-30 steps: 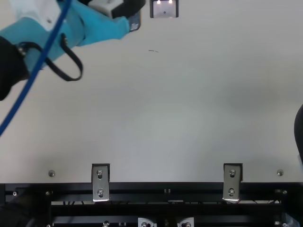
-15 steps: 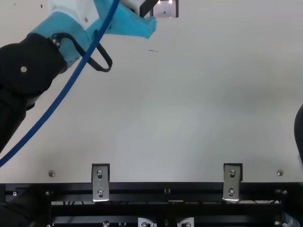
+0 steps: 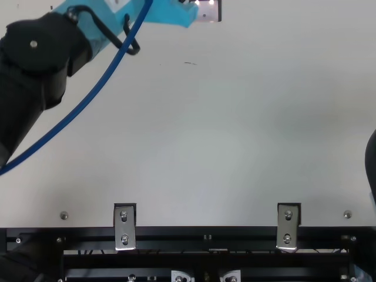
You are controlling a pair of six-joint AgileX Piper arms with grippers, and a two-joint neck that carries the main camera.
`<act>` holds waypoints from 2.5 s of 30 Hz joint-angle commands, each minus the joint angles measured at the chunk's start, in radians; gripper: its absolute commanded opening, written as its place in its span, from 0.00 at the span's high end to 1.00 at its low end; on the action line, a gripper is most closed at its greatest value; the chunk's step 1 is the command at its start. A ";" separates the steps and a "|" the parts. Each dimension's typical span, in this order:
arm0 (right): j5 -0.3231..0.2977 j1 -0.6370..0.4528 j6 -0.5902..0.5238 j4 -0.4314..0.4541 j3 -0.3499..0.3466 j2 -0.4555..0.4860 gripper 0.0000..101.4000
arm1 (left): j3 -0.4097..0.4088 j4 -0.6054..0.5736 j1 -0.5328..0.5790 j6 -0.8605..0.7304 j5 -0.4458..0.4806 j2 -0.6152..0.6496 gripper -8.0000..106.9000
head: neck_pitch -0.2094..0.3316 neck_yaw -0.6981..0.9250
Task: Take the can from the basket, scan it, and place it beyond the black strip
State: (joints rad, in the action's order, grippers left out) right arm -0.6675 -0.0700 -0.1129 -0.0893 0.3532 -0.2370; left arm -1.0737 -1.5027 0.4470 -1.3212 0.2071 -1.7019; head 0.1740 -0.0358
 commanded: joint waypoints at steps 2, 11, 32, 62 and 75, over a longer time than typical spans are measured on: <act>0.000 0.000 0.000 0.000 0.000 0.000 0.00 | -0.014 -0.125 -0.006 -0.121 0.018 -0.031 0.84 | 0.010 0.000; 0.000 0.000 0.000 0.000 0.000 0.000 0.00 | -0.072 -0.242 -0.017 -0.235 0.071 -0.112 0.84 | 0.010 0.000; 0.000 0.000 0.000 0.000 0.000 0.000 0.00 | -0.213 -0.242 0.070 -0.182 0.074 -0.247 0.84 | 0.010 0.000; 0.000 0.000 0.000 0.000 0.000 0.000 0.00 | -0.209 -0.242 0.048 -0.184 0.070 -0.279 0.84 | 0.010 0.000; 0.000 0.000 0.000 0.000 0.000 0.000 0.00 | -0.073 -0.242 -0.053 -0.107 0.265 -0.199 0.84 | 0.010 0.000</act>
State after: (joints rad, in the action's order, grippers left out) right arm -0.6675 -0.0700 -0.1129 -0.0893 0.3532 -0.2370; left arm -1.1641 -1.7436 0.4069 -1.4288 0.4336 -1.9080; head 0.1740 -0.0358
